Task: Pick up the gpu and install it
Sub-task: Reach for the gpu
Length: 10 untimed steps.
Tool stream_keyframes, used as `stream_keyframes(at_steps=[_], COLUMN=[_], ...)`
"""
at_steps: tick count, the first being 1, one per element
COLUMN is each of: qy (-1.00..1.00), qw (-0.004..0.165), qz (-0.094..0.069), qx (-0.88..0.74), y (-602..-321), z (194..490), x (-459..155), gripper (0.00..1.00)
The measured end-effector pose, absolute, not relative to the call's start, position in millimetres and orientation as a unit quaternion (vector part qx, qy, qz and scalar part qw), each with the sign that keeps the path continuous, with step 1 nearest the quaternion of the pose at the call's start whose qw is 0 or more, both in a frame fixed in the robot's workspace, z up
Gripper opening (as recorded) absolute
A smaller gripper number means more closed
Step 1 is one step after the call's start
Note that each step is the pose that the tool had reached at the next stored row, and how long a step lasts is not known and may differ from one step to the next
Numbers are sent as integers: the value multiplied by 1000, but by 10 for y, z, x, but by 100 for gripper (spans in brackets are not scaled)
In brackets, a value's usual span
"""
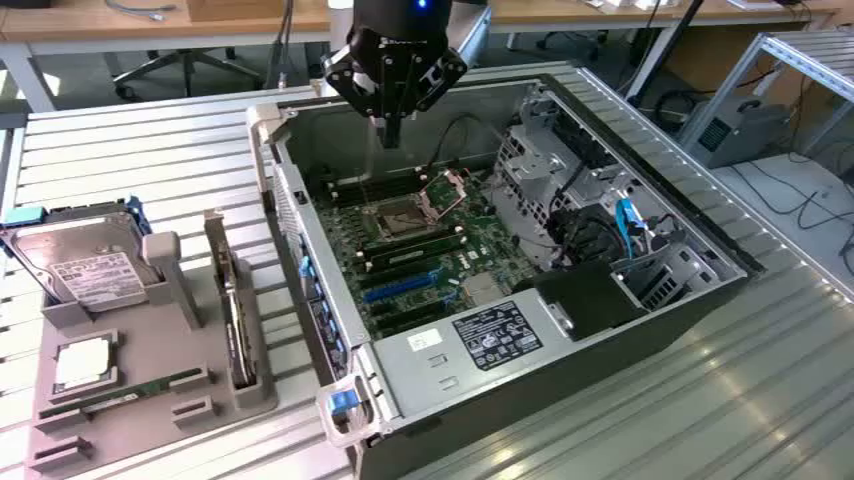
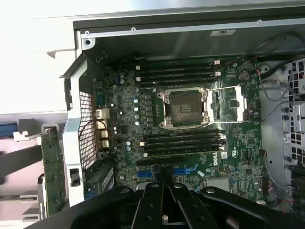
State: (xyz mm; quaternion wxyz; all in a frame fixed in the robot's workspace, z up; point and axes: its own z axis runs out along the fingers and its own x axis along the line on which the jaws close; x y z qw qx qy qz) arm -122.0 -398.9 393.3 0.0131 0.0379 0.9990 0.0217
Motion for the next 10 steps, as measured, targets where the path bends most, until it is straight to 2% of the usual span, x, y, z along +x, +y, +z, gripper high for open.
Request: stream_keyframes(at_steps=[10], qy=[999], qw=[13], qz=[22], qx=[38], y=[-3989], z=[3933], x=[-1276], gripper=[11])
